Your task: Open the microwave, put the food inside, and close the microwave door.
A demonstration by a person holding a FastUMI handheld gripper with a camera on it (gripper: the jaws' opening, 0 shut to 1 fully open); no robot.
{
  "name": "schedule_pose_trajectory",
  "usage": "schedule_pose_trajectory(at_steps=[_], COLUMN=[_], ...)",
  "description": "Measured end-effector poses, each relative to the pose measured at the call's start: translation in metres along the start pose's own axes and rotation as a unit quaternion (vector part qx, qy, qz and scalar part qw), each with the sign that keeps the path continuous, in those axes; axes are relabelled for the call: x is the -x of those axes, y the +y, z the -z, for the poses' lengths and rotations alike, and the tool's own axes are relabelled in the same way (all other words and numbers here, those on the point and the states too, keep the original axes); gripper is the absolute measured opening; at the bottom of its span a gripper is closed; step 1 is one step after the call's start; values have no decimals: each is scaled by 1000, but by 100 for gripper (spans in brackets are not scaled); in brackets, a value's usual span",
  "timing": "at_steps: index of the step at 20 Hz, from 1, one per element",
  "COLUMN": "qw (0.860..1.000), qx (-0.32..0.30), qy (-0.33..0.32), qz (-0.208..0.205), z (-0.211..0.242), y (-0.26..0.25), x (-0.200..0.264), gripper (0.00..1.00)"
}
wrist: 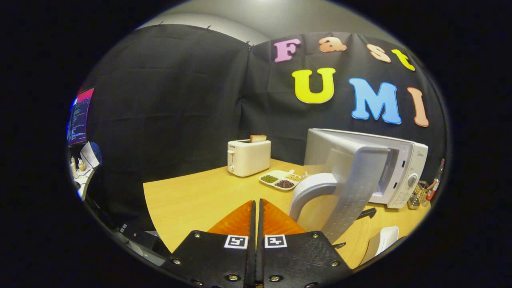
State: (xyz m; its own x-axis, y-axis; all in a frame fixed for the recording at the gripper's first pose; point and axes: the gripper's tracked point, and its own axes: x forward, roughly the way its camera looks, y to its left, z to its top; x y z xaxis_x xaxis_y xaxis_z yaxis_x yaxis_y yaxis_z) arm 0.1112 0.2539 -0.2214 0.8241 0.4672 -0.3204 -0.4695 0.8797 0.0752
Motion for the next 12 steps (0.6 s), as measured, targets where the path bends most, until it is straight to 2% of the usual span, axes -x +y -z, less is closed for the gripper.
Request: schedule_pose_trajectory(at_steps=[5, 9, 12], qw=[996, 989, 984], qx=[-46, -50, -42], qy=[-5, -29, -30], qz=[71, 138, 170], z=[3, -9, -10], y=[-78, -143, -178], x=[5, 14, 12], gripper=[1, 1, 2])
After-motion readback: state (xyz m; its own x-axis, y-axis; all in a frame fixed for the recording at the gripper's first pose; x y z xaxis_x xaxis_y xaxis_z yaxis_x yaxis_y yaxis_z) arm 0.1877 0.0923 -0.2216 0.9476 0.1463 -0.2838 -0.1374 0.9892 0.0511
